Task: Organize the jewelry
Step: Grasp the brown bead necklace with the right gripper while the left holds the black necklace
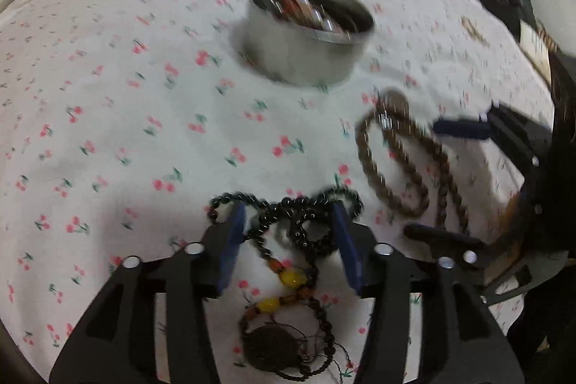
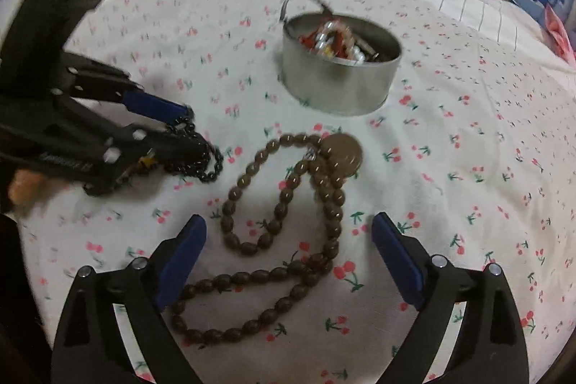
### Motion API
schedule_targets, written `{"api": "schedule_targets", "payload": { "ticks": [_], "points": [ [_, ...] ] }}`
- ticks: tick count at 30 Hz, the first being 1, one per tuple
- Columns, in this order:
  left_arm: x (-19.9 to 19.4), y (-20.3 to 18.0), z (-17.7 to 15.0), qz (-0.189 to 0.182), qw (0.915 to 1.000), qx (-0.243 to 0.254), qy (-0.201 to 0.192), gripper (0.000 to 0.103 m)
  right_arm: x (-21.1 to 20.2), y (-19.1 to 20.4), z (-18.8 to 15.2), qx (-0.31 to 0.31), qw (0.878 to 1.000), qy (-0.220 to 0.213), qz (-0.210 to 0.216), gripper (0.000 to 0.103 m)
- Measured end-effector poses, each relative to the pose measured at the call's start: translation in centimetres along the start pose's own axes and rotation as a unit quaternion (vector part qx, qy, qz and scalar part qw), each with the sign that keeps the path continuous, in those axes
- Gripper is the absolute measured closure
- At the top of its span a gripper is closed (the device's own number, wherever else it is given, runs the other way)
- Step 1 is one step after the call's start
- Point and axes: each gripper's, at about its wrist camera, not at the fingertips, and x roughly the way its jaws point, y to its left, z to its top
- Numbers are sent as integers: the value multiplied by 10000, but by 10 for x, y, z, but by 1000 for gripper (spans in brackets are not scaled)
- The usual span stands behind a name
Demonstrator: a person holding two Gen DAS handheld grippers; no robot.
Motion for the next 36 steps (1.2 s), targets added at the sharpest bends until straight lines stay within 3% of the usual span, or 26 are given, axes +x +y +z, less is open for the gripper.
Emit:
{"api": "schedule_targets", "payload": {
  "ticks": [2,3,4,5,6,8,14,19,28,36],
  "points": [
    [2,-3,-3,80,10000,0,21,52,2,5,1,-94,10000,-3,-31,20],
    [3,-4,-4,78,9999,-60,69,53,2,5,1,-107,9999,0,32,37],
    [4,-4,-5,66,9998,-104,153,62,1,4,1,-94,9999,12,36,46],
    [4,-6,-6,108,9997,-88,187,79,0,2,1,-76,10000,19,-53,64],
    [2,-7,-6,154,9996,-81,202,87,0,0,1,-49,10000,23,-65,80],
    [-2,-7,-7,30,9997,-137,183,92,-3,-9,1,170,9998,2,78,88],
    [-38,12,-2,-685,9954,-570,-365,94,-20,-40,3,1098,9887,-396,937,94],
    [-72,32,2,-1181,9840,-919,-964,94,-45,-63,5,1637,9670,-957,1703,95],
    [-88,25,13,-1295,9791,-928,-1262,94,-84,-73,11,1655,9476,-1806,2051,95],
    [-109,12,30,-1417,9739,-845,-1558,94,-101,-79,18,1738,9407,-2031,2088,95]
  ]
}}
